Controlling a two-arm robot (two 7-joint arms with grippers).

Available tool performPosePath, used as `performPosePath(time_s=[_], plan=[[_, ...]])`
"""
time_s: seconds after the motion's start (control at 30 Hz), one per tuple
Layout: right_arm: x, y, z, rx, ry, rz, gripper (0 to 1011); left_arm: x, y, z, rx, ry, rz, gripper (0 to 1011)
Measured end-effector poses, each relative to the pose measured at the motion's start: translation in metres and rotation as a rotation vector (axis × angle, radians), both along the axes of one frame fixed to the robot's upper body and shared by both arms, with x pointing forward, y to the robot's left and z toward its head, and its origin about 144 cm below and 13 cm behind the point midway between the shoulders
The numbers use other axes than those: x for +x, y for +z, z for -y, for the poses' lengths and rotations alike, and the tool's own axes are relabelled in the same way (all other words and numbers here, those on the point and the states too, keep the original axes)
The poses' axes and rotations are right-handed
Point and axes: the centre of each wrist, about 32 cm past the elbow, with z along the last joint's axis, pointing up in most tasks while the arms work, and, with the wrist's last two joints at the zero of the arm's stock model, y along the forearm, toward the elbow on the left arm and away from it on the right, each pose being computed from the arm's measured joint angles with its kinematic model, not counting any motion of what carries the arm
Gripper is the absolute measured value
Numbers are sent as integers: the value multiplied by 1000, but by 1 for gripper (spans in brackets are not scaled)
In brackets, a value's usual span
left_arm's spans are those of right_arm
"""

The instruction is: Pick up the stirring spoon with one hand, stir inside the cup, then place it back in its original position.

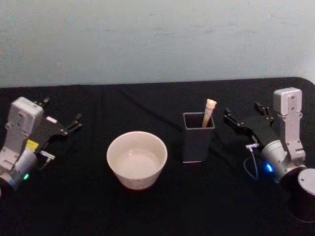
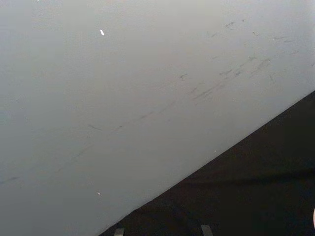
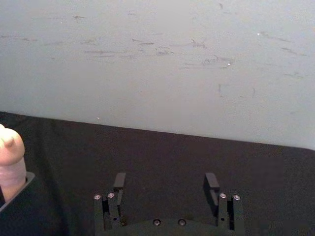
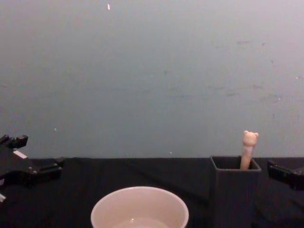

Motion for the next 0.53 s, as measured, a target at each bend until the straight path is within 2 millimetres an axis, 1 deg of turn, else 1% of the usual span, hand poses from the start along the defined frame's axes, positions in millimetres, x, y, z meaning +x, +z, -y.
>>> performPosePath(time_s=[0.53], plan=[[0,0,0,0,0,0,1003,0,0,0,0,0,0,1001]])
